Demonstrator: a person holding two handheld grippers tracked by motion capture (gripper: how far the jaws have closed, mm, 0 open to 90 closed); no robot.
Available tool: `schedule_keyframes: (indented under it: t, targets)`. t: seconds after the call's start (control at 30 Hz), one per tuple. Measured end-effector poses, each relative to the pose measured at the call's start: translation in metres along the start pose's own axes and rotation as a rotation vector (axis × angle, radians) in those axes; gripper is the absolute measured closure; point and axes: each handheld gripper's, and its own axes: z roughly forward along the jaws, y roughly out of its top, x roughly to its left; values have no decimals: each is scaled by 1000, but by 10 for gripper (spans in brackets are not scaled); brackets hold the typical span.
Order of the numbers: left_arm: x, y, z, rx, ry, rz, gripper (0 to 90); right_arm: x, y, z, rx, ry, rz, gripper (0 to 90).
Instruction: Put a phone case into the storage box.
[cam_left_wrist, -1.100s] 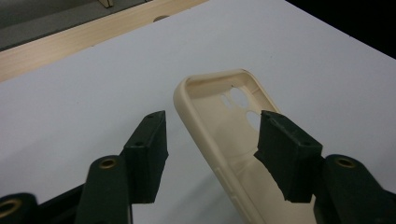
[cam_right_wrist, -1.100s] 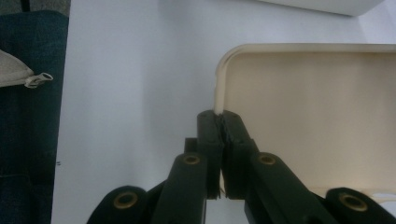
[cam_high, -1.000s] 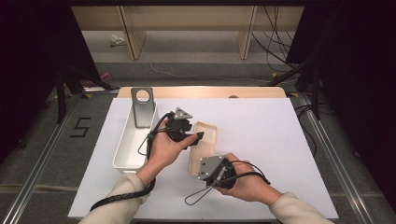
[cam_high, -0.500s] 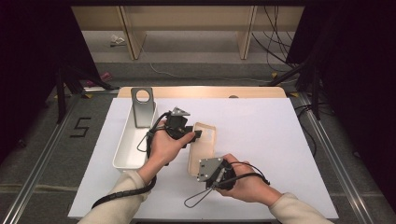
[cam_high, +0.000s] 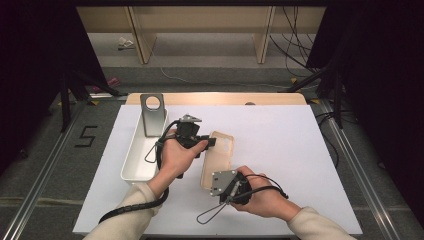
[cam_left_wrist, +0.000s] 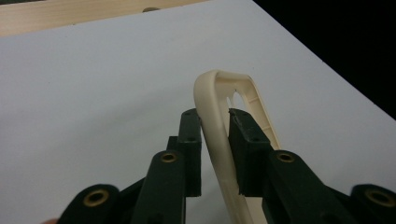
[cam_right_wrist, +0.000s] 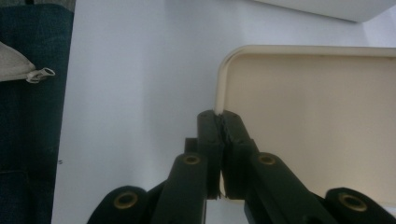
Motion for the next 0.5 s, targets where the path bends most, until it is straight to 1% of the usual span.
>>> schedule_keyframes:
  t: [0.17,0.27,0.3,0.4,0.5]
  targets:
    - [-5,3,-2,-1,-9,16,804,-2,-2,3,12,-1,3,884]
    - [-7,3,-3,-5,-9,17,812,-3,-3,3,17,0,5,884]
    - [-7,3,-3,-8,-12,17,813,-3,-3,3,17,-6,6,884]
    - [-8,3,-4,-14,-22,24,816,-3,-4,4,24,-6,12,884]
    - [-9,3,-5,-28,-37,22,817,-4,-4,5,23,-3,10,883]
